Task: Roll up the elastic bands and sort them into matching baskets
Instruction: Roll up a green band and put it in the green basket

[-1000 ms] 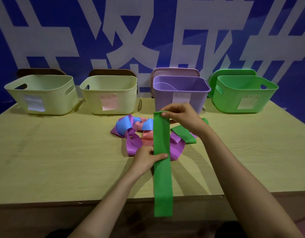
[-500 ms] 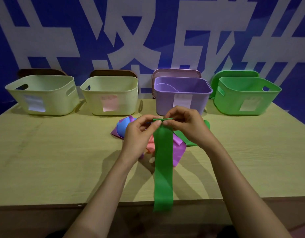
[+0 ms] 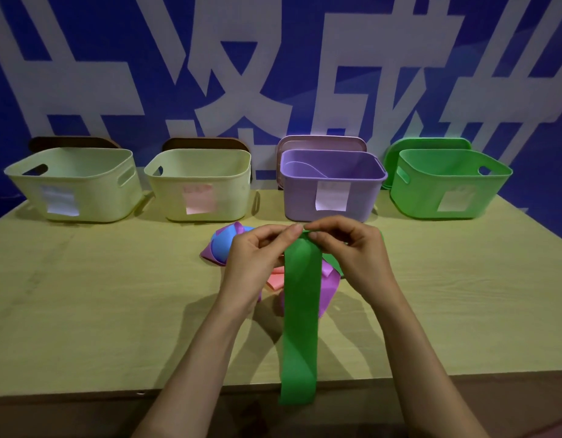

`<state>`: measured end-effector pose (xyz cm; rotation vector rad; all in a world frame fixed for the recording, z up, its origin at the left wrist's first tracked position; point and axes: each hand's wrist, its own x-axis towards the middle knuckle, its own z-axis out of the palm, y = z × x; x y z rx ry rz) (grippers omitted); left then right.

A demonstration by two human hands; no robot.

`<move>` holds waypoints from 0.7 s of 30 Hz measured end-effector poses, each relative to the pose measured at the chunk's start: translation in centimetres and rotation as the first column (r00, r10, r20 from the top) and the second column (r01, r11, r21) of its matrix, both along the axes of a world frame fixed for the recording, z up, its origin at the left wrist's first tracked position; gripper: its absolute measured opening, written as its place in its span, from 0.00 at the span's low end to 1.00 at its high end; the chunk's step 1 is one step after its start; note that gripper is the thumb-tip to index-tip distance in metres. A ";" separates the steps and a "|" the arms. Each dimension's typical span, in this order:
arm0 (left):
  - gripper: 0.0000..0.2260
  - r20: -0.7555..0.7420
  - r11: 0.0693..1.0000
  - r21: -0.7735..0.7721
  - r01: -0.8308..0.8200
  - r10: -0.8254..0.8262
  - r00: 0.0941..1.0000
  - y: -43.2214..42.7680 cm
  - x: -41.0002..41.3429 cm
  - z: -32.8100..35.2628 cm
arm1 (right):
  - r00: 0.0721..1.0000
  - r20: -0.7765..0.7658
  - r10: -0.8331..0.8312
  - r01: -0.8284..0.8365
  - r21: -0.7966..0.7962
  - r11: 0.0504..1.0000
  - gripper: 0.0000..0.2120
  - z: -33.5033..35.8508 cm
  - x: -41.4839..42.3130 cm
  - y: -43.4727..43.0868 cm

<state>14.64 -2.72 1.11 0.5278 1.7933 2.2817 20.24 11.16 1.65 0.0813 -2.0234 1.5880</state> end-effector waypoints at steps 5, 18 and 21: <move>0.03 -0.012 0.999 -0.006 -0.043 0.043 0.999 0.3 0.2 -0.1 | 0.999 0.044 0.013 -0.015 0.044 0.999 0.09 0.2 0.3 0.3; 0.04 -0.128 0.996 -0.084 -0.019 0.008 0.992 -0.3 0.3 0.0 | 0.989 0.138 0.044 -0.034 -0.074 0.997 0.03 0.4 0.8 0.1; 0.07 -0.155 0.996 -0.091 0.019 -0.033 0.987 -0.8 0.3 -0.1 | 0.991 0.125 0.045 -0.035 -0.085 0.996 0.05 0.3 0.9 0.1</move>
